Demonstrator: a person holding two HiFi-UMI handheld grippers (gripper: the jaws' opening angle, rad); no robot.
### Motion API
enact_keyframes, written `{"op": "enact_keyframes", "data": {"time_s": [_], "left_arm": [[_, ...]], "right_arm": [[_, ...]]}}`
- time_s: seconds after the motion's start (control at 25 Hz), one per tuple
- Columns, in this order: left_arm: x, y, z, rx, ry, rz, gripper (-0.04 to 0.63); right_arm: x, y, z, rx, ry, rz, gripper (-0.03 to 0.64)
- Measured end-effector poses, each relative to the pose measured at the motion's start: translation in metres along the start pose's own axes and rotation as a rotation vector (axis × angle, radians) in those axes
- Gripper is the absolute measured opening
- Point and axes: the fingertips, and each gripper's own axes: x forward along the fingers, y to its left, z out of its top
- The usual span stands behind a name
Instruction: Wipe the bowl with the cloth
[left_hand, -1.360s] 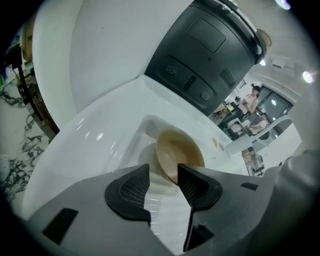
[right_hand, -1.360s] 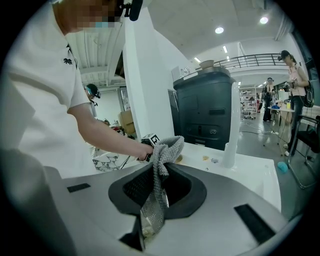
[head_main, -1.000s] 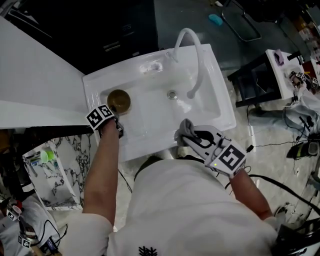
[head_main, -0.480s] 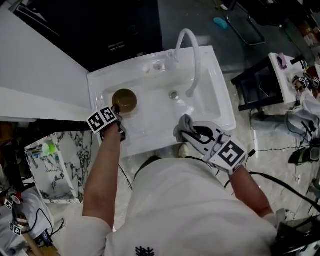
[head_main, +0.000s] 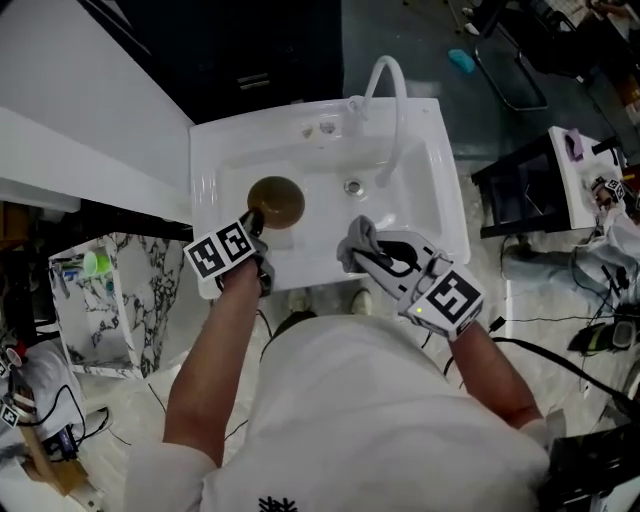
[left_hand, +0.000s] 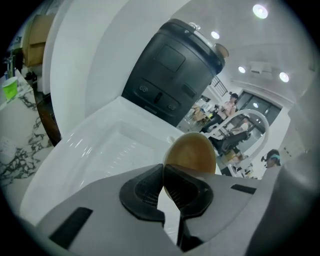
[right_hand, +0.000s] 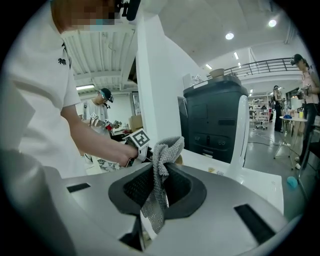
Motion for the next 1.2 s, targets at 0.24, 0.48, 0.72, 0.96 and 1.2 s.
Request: {"op": "enact_keyframes", "data": {"time_s": [0.24, 0.48, 0.72, 0.96, 1.2], "left_arm": [[-0.029, -0.048, -0.026, -0.025, 0.016, -0.055, 0.018], [-0.049, -0.076, -0.041, 0.029, 0.053, -0.023, 0.018], [-0.055, -0.098, -0.045, 0.074, 0.055, -0.008, 0.018], [-0.054, -0.116, -0.053, 0.112, 0.081, -0.021, 0.018], [-0.055, -0.117, -0.055, 0.133, 0.098, -0.011, 0.018]], "right_arm": [[0.008, 0.003, 0.010, -0.008, -0.026, 0.028, 0.046], [0.026, 0.011, 0.010, -0.092, -0.005, 0.044, 0.046], [0.050, 0.012, -0.009, -0.136, 0.074, 0.010, 0.046], [0.064, 0.016, -0.024, -0.233, 0.155, -0.017, 0.046], [0.070, 0.009, -0.027, -0.322, 0.222, -0.094, 0.046]]}}
